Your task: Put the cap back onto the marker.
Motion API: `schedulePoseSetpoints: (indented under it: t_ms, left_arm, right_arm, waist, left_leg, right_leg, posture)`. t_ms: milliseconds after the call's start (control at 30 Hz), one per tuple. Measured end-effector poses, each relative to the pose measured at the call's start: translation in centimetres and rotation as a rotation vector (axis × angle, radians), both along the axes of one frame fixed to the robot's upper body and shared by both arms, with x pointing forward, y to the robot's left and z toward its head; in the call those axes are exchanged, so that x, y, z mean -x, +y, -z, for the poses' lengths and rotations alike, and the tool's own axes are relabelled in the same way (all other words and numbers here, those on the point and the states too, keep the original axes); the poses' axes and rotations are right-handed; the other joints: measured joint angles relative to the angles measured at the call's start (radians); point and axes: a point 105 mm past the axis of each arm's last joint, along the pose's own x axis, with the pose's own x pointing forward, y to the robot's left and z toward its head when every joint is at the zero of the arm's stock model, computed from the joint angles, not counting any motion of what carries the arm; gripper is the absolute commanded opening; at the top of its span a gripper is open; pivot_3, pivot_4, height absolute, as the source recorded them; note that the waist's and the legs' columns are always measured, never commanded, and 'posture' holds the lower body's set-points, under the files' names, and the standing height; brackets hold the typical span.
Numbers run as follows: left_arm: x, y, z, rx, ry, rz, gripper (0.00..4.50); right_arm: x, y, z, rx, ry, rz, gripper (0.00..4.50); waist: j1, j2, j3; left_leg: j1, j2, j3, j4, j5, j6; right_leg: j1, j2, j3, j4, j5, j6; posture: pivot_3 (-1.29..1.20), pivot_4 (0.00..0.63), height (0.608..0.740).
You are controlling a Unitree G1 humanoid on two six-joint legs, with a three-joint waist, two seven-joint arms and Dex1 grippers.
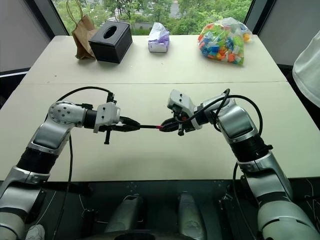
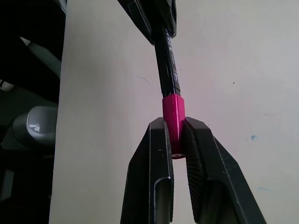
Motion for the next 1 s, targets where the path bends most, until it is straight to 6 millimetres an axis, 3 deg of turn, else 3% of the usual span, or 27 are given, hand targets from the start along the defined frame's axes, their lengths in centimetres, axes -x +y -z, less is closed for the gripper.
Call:
schedulePoseSetpoints:
  t_ms: [400,1000]
  left_arm:
    - [0.0,0.2,0.3,-0.035,-0.037,0.029,0.00]
    - [-0.3,0.3,-0.4,-0.028,-0.045,0.020,0.00]
  right_arm:
    - [0.3,0.3,0.5,-0.018,0.096,0.030,0.03]
    - [0.7,0.4,-0.9,-0.090,0.107,0.027,0.03]
  waist:
    - [0.000,0.000,0.000]
    - [0.000,0.000,0.000]
  left_leg:
    - [0.000,0.000,0.000,0.000,0.000,0.000]
    - [-0.001,0.000,0.000,0.000,0.000,0.000]
  right_leg:
    - [0.000,0.000,0.000,0.000,0.000,0.000]
    - [-0.001,0.000,0.000,0.000,0.000,0.000]
  posture:
    - [0.00,0.150,0.740]
    - [0.00,0.150,0.740]
